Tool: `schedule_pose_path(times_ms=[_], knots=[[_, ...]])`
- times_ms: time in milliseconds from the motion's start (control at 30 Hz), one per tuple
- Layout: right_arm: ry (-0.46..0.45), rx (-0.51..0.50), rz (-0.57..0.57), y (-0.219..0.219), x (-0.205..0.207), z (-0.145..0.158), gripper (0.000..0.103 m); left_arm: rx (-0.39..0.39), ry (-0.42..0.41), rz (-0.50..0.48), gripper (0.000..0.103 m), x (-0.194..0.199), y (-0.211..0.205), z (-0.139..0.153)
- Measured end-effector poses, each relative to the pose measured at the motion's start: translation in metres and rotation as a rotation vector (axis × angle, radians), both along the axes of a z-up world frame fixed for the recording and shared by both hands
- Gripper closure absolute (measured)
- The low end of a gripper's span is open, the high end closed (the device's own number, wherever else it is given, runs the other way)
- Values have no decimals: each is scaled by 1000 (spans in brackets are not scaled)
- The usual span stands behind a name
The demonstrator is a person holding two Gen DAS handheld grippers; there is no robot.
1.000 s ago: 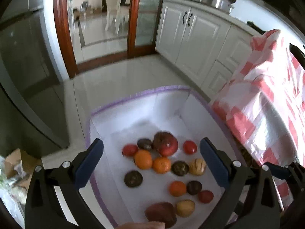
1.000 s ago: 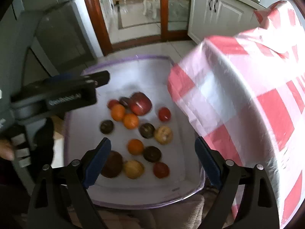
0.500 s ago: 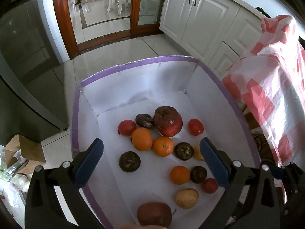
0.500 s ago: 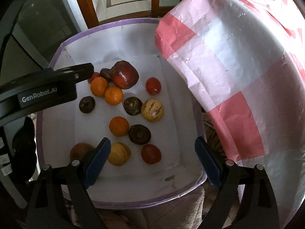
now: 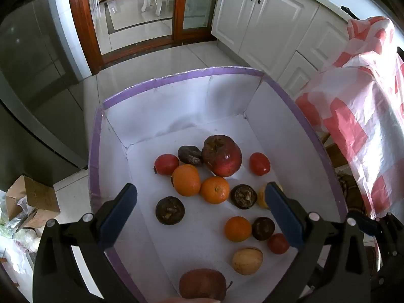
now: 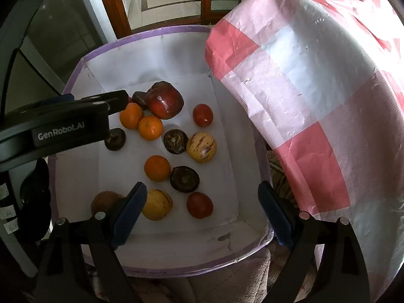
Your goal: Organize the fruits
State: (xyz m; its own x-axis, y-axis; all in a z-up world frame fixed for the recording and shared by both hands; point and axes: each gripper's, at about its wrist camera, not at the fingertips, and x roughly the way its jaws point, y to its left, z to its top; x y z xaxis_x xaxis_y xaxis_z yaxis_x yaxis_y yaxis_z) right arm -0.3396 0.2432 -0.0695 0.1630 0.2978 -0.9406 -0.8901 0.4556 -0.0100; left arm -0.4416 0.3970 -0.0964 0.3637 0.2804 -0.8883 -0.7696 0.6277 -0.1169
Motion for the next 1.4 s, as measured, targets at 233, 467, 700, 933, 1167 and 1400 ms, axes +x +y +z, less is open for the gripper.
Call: schedule_pose_path(times_ms=[233,467,700,933,1167,1400], knots=[[1,-2,0,0,0,-1,16,-12,5,-8,2,1,0,-2],[3,-3,-1,-1,0,-2,16,-18,9,-8,2,2,1,-3],[8,-8,0,-2,0,-5,16,-26,16,-10,2,2,4,-7],[11,-11,-3,-2,0,-6,16,-27,16,-11,2,2,5,-8],[12,-12,-3,-2,-1,-6,16,-28,18,-10,2,2,4,-9],[15,-14,-5,-2,-1,-8,16,-28,20,-8,2,2,5,-11]])
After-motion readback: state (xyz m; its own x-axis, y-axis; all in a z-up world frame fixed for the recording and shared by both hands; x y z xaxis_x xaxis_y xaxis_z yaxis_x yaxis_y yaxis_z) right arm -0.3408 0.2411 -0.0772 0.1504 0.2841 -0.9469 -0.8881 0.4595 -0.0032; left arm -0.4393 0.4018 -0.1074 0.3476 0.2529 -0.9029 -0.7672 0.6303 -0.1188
